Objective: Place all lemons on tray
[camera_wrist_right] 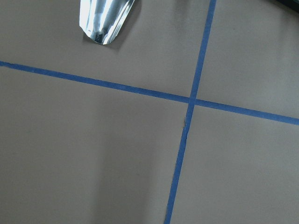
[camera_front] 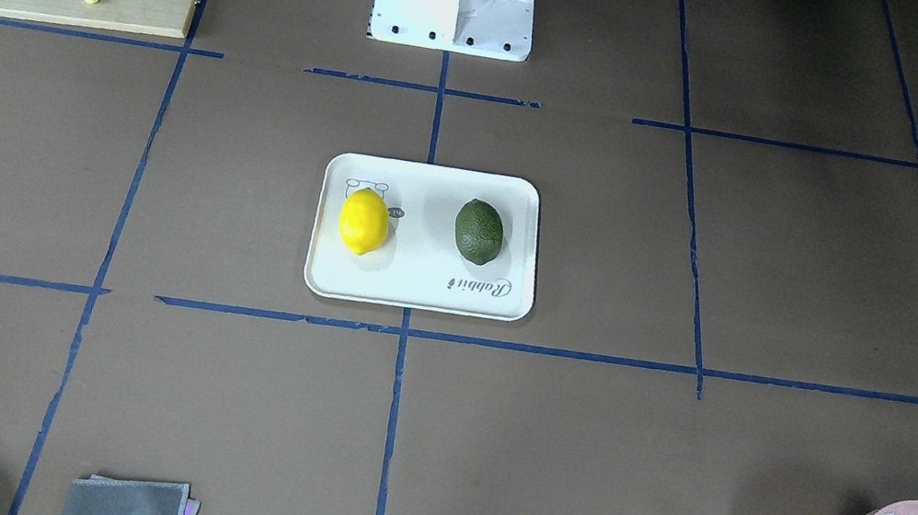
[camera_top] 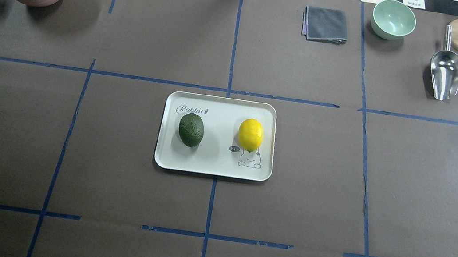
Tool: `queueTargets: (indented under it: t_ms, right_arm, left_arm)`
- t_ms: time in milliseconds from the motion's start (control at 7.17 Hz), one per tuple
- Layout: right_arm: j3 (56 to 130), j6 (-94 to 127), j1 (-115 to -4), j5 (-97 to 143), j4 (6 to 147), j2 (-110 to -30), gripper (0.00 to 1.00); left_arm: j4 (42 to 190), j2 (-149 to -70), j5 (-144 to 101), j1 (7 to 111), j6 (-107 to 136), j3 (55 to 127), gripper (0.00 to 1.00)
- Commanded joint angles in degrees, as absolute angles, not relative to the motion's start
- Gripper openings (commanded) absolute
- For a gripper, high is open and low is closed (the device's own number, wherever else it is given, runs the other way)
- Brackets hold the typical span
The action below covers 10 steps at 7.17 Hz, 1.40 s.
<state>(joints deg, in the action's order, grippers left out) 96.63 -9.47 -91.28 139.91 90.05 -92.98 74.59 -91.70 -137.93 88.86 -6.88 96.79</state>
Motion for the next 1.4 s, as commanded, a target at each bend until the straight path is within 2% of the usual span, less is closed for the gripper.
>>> queueTargets:
  t_ms: [0,1256]
  right_arm:
    - [96.77,-8.71,-91.32,139.92,89.91,-92.81,0.99]
    - [96.68,-7.38,-91.32,139.57,89.38,-92.64,0.99]
  left_arm:
    - [82.84,-91.32,-138.34,89.74,-7.12,90.03,1.00]
    - [84.46,-91.32,-138.25,89.91,-7.21,89.03,1.00]
